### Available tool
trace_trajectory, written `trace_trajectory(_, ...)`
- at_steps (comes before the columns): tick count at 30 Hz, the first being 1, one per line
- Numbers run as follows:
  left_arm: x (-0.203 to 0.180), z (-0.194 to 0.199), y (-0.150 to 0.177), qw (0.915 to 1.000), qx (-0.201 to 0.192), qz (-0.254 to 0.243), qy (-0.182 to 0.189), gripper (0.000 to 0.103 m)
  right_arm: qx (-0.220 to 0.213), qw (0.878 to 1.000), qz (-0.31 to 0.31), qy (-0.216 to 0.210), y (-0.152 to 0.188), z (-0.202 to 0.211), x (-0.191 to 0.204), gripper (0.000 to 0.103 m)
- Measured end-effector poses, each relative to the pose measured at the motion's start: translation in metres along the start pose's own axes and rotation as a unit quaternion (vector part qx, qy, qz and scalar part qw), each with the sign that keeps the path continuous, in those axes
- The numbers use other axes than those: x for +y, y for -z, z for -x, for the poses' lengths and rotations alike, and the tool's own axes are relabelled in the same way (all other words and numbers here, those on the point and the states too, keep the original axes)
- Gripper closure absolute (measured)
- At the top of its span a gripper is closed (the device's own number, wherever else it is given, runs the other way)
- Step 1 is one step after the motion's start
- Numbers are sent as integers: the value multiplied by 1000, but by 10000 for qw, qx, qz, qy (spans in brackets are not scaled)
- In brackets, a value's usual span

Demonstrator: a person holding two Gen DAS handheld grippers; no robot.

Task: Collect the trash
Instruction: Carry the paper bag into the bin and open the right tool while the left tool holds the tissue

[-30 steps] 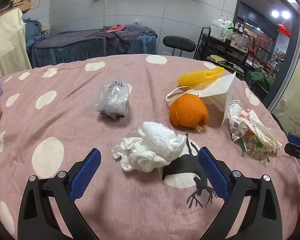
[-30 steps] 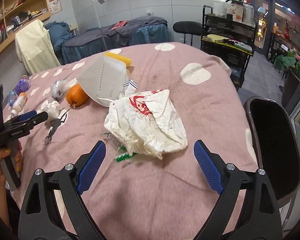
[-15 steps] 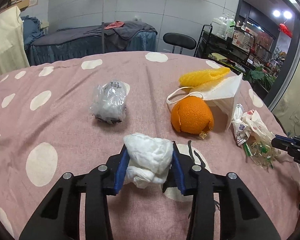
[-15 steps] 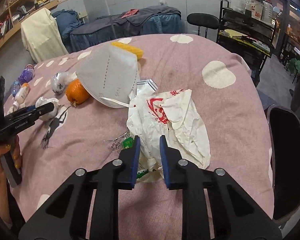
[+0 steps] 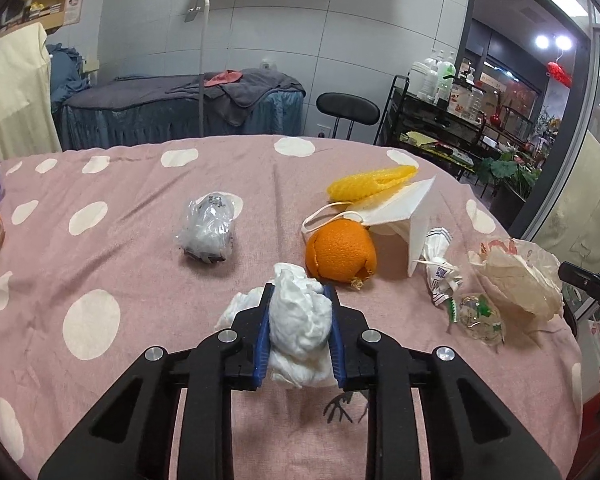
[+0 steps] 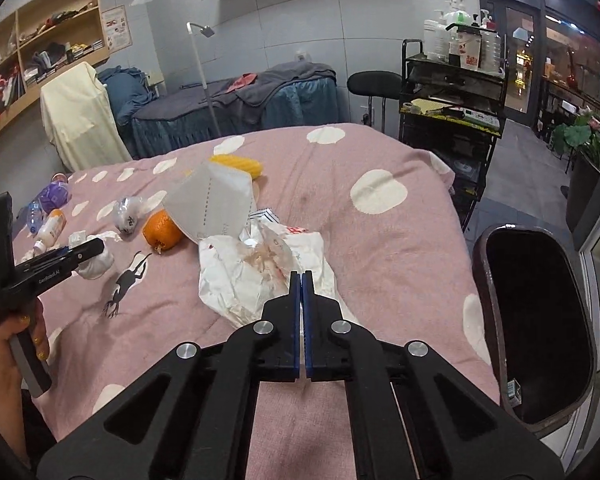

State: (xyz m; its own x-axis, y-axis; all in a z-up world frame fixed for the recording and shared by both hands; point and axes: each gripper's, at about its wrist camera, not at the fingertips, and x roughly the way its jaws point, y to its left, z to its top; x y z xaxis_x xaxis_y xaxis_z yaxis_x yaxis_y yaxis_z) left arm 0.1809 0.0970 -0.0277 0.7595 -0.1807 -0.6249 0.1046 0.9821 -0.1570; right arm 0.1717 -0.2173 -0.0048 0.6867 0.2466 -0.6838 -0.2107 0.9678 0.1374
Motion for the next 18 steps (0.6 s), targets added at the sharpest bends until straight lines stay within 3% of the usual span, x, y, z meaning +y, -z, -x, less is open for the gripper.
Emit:
trace_trajectory(9, -48, 14, -7, 9979, -161, -316, 544, 79, -409, 9990, -123, 138, -6, 45, -21, 101)
trace_trajectory(18, -127, 8, -18, 9859, -170, -767, 1478, 79, -755, 9948, -345, 597, -6, 90, -61, 101)
